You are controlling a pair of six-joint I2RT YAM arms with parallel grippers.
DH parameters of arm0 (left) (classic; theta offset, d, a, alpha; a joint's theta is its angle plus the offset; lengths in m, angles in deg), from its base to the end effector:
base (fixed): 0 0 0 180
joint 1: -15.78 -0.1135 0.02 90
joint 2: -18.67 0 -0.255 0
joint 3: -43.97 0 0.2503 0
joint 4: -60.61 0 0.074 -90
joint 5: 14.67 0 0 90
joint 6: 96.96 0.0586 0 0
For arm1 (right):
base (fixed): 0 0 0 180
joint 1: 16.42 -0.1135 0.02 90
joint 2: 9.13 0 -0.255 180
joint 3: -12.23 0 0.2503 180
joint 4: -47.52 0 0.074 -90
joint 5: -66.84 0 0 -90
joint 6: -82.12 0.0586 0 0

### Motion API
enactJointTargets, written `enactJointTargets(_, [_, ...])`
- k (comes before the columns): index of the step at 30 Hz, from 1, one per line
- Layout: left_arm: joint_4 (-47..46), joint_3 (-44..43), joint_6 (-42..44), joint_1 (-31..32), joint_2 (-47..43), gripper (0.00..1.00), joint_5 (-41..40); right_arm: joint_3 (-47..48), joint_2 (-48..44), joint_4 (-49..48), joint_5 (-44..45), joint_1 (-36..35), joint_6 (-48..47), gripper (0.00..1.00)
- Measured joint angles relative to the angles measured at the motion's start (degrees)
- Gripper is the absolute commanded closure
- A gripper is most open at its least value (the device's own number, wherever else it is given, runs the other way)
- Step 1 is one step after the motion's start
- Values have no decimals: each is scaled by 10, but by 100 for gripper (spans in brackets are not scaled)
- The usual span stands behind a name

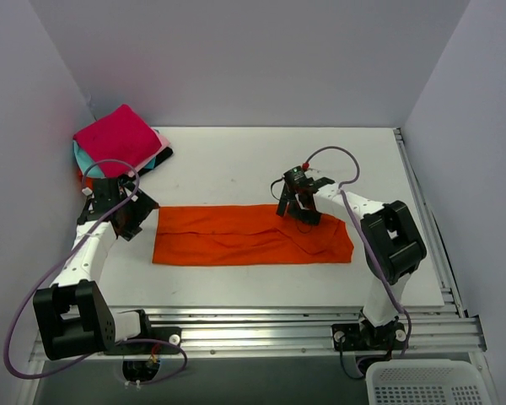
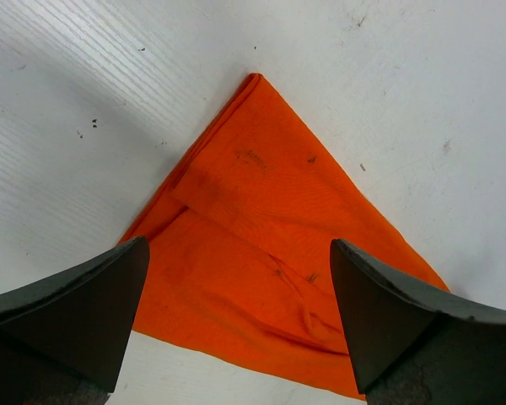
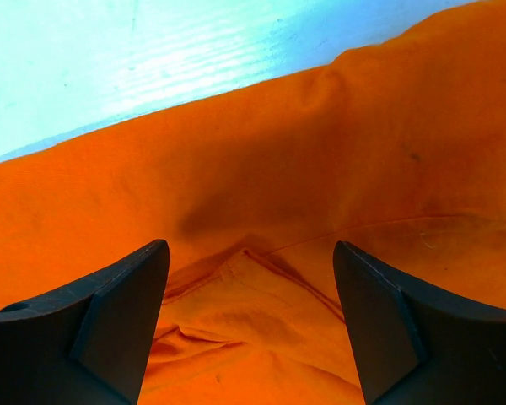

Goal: Fold and stack the t-shirts
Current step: Fold the other side of the tshirt into a rectangle

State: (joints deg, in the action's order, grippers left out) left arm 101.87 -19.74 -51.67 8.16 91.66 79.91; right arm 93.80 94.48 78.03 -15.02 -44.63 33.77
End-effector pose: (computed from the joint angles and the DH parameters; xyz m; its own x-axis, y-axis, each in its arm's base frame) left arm 0.2748 0.0320 0.2147 -0.4862 -0.7726 -0.4083 -0.5966 0.6349 -0.4909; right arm 0.3496 0.1781 0.1626 -0.7833 0.3264 -0.5291 0.1720 0.9316 0.3201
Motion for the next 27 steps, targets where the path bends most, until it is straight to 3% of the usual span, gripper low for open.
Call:
enactJointTargets(3, [-6, 0, 1, 0, 2, 3, 1, 0, 5, 0, 0, -1, -1, 32])
enactJointTargets(10, [-12, 0, 3, 0, 20, 2, 4, 0, 5, -2, 0, -5, 2, 61])
enactJointTargets(20, [-15, 0, 7, 0, 30, 2, 5, -25, 5, -8, 0, -8, 3, 69])
enactJointTargets(27, [-15, 0, 11, 0, 30, 3, 5, -26, 5, -10, 0, -8, 3, 94])
